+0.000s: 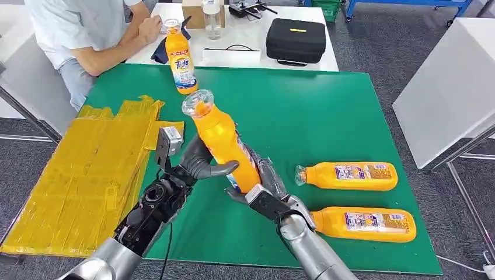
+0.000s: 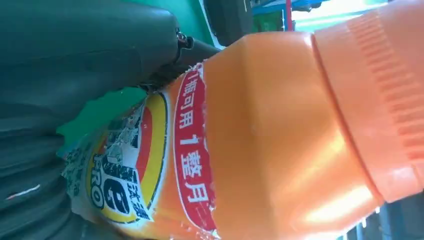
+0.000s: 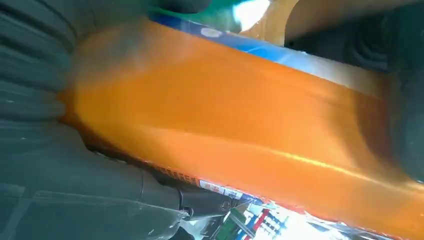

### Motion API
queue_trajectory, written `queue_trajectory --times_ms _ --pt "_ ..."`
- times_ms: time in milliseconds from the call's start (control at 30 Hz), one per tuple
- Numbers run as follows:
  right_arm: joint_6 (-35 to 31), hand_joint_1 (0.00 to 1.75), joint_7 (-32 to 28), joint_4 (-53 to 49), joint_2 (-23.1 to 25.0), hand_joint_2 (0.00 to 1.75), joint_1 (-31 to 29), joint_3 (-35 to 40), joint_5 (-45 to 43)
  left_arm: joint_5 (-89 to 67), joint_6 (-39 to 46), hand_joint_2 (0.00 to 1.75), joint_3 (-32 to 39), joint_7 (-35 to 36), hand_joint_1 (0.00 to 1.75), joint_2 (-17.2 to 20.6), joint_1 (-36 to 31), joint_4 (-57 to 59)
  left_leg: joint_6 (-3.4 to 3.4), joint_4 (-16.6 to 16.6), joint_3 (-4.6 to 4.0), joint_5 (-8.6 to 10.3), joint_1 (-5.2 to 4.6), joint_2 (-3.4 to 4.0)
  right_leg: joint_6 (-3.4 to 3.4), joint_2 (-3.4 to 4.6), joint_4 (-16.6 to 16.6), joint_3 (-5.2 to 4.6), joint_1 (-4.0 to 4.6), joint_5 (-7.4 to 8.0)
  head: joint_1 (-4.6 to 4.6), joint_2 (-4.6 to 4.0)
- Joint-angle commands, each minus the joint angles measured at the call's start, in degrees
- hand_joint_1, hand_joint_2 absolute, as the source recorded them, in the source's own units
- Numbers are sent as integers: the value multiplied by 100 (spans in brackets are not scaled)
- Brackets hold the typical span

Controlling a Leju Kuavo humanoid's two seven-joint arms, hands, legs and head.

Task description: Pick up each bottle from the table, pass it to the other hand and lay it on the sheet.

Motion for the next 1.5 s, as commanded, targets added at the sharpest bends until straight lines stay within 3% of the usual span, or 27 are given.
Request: queue_trajectory --times_ms 33,67,100,433,500,633,767,967,1067,1133,1167,1300,1500 --pt "-42 175 23 355 -3 175 -98 230 53 50 52 175 -196 25 175 -2 -230 -8 -12 4 19 -11 8 -9 -13 -15 1 23 10 -11 0 0" --pt "-101 58 19 258 -16 175 -67 186 31 52 62 175 -166 32 175 18 -228 -37 -22 15 50 -32 14 -9 -25 -22 9 54 18 -30 0 0" --pt "-259 0 10 60 -44 175 5 148 43 -45 233 175 -103 6 175 51 -218 -94 -14 6 25 -15 8 -8 -15 -16 3 28 11 -15 0 0" --pt "-895 0 582 -2312 -732 175 715 -161 515 -105 622 175 741 19 175 428 -337 -231 -14 8 22 -16 6 -7 -16 -16 8 24 8 -16 0 0" --pt "-875 0 932 -2981 -896 175 978 -412 420 -682 1154 175 943 -125 175 506 -310 -365 -15 8 21 -16 6 -9 -16 -18 8 24 9 -17 -2 0" --pt "-772 0 1057 -3433 -968 175 1197 -617 320 -1503 1889 175 1095 -209 175 591 -329 -535 -18 17 33 -28 10 -11 -20 -22 13 37 14 -28 0 0" --pt "-606 0 1118 -4064 -1038 175 1378 -941 -120 -3916 3528 175 1117 -8 175 908 -694 -304 -10 6 1 -7 5 -11 -11 -16 7 5 6 -10 0 0" --pt "-532 0 1159 -4164 -1042 175 1388 -1065 -206 -4124 3436 175 1315 -108 175 844 -826 -48 -8 1 4 -5 3 -8 -10 -13 2 5 4 -6 0 0" --pt "-432 0 1197 -4444 -1051 175 1359 -1271 -536 -5974 4249 175 1047 399 175 1070 -1275 751 -10 4 3 -6 5 -7 -10 -13 3 5 6 -7 0 0" --pt "-225 0 1368 -4744 -897 175 1347 -1541 -559 -7883 5003 175 877 1104 175 1173 -1710 1791 -19 16 27 -22 11 -16 -20 -28 14 31 14 -25 0 0" --pt "-166 0 1462 -4856 -858 175 1351 -1611 -499 -8159 5156 175 936 1128 175 1152 -1810 2131 -7 3 -1 1 2 -20 -9 -25 7 2 3 -8 2 0" --pt "-163 0 1499 -5007 -917 175 1295 -1904 -417 -9472 5254 175 929 1611 175 1533 -2217 3609 -22 11 44 -22 8 -1 -26 -13 15 40 11 -23 0 0" --pt "-93 0 1371 -4764 -1038 175 1209 -2065 -548 -10050 5081 175 953 1796 175 1767 -2289 4284 -10 1 24 -10 5 31 -17 12 4 13 7 -3 0 0"
